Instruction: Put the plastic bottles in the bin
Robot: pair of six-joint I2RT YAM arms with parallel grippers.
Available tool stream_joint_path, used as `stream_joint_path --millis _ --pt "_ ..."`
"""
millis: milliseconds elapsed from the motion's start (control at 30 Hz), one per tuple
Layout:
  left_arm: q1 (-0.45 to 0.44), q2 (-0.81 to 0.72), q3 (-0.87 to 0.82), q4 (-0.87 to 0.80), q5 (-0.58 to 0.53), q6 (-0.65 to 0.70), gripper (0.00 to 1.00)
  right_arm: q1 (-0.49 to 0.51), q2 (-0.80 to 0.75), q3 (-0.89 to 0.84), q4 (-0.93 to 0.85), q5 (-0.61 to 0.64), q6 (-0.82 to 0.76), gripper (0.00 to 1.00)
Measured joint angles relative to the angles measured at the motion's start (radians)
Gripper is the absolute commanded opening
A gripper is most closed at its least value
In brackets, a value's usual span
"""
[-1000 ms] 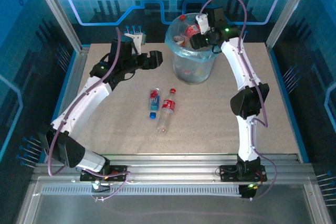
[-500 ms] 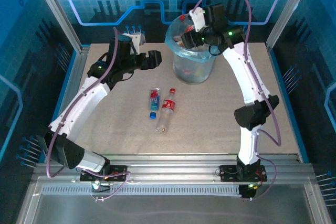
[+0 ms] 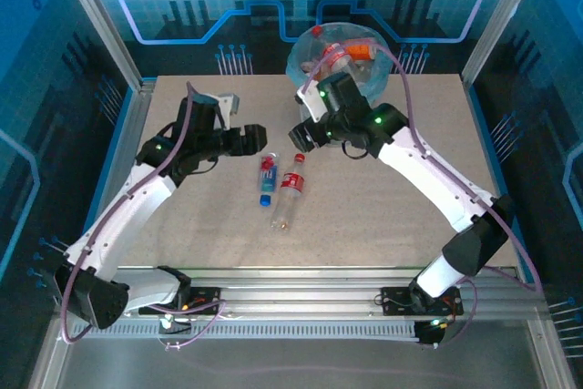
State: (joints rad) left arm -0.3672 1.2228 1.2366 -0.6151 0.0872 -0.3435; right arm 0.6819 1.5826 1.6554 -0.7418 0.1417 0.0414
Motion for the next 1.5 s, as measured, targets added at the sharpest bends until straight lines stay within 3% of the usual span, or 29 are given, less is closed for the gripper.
stream_joint_path --millis 333,700,967,1200,1500 --pt "0.0 -0.071 -0.183 -0.024 -0.01 0.003 0.86 0.045 0.005 -0.187 0.019 -0.031 0.267 0.93" --pt "0.0 -0.135 -0.245 -0.027 -0.02 0.003 0.86 0.072 0.171 -0.321 0.106 -0.118 0.519 0.94" --pt "0.0 -0.172 -0.247 -0.028 -0.031 0.003 0.86 0.072 0.266 -0.34 0.183 -0.175 0.579 0.82" --pt "0.0 -0.199 -0.278 -0.028 -0.042 0.002 0.86 0.069 0.276 -0.377 0.239 -0.217 0.606 0.65" --pt "0.002 -0.2 -0.284 -0.028 -0.046 0.002 0.86 0.057 0.277 -0.395 0.253 -0.24 0.606 0.53"
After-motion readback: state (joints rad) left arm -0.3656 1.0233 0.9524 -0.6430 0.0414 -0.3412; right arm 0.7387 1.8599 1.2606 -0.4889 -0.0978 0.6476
